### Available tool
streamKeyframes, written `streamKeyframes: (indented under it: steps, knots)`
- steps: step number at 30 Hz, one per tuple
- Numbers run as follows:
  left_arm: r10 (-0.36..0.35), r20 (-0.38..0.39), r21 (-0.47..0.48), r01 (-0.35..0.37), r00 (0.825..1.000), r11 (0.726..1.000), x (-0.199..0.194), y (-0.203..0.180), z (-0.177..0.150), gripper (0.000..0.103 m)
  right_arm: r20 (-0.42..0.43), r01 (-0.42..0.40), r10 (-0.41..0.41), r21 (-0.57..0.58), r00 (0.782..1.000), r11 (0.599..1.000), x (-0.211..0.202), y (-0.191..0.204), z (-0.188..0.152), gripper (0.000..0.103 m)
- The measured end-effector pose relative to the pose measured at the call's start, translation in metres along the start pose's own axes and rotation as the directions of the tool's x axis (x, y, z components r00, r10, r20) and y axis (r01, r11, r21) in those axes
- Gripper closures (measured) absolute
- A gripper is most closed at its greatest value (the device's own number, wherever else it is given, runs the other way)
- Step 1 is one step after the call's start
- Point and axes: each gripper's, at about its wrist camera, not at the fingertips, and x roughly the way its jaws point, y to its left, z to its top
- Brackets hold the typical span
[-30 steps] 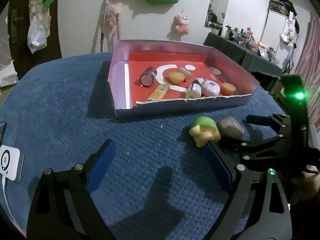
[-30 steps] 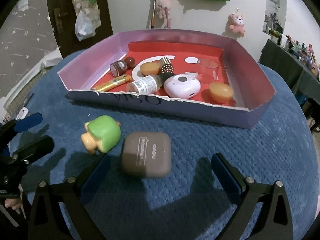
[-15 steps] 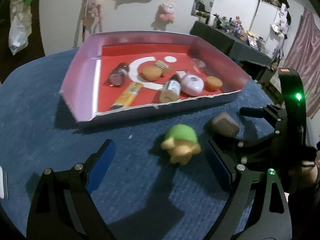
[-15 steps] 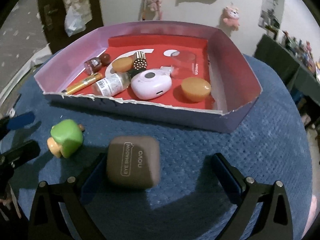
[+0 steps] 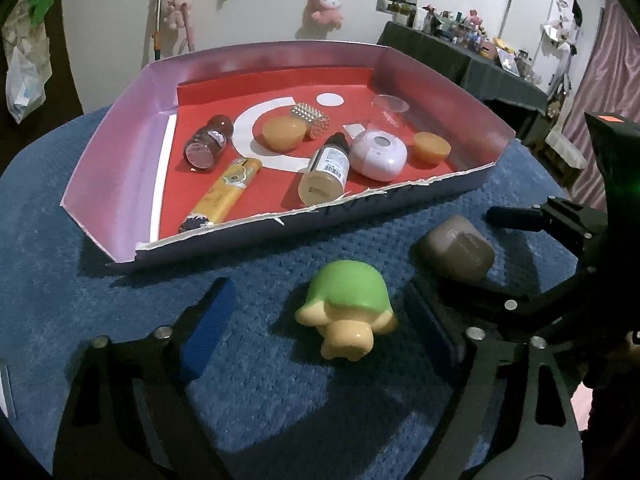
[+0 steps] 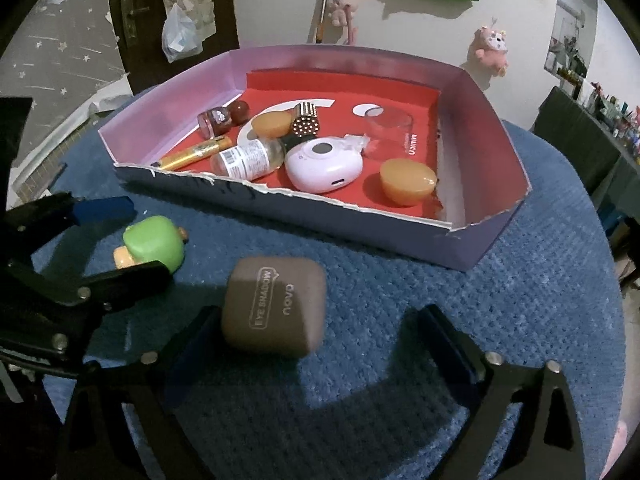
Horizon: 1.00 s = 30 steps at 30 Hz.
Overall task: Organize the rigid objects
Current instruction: 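Withdraw both tools from the box toward the turtle toy and grey case, then grasp the green turtle toy with the left tool while the right tool grasps the grey eye shadow case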
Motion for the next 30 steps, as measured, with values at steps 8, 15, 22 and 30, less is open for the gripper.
streamKeyframes:
  steps: [8,15,22,30]
  knots:
    - [-0.034,-0.02,0.003,0.034,0.999,0.999,0.005,0.0,0.0,0.036,0.005,-0.003,0.003,-0.034,1.0,0.999,0.003,0.007,0.005,0.017]
    - [-0.042,-0.005,0.047,0.042,0.999,0.998,0.008,-0.01,-0.003,0.058,0.03,-0.04,0.041,-0.052,0.999,0.998,-0.001,0.013,0.004,0.046]
    - [-0.069,0.03,0.031,0.068,0.997,0.997,-0.011,-0.007,0.002,0.068,0.071,-0.084,0.084,0.001,0.994,0.996,-0.016,0.006,0.003,0.047]
    - [-0.096,0.029,0.024,0.096,0.995,0.995,-0.012,-0.005,-0.002,0.068,0.125,-0.098,0.098,-0.01,0.987,0.995,-0.037,0.015,0.011,0.047]
